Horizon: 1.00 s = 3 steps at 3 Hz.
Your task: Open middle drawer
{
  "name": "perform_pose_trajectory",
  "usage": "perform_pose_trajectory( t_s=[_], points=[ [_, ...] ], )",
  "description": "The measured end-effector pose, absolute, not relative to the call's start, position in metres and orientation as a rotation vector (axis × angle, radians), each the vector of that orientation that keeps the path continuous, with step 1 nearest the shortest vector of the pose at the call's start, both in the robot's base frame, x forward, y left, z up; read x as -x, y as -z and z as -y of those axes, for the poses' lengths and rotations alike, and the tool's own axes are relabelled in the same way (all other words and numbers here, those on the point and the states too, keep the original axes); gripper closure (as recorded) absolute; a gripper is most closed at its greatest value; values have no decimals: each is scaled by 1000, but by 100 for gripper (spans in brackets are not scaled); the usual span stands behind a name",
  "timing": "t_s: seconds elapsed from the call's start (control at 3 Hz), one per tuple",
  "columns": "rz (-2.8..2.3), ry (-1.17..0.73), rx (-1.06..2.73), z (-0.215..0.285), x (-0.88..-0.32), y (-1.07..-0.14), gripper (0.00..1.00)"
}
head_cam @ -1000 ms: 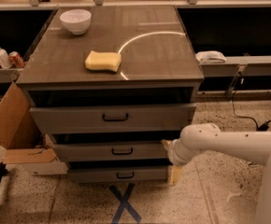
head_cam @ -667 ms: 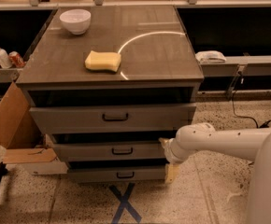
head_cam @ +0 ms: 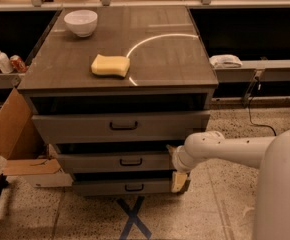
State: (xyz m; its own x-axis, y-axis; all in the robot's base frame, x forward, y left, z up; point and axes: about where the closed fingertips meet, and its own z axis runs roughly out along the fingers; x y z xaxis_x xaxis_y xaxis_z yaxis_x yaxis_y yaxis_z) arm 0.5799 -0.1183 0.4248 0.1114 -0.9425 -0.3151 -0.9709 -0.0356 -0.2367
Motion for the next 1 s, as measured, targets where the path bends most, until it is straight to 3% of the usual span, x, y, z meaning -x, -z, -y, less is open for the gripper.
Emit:
perform_pose_trajectory(
  t_s=[1.0],
  points=[
    [-1823, -159, 2007, 99, -571, -413, 64]
  ],
)
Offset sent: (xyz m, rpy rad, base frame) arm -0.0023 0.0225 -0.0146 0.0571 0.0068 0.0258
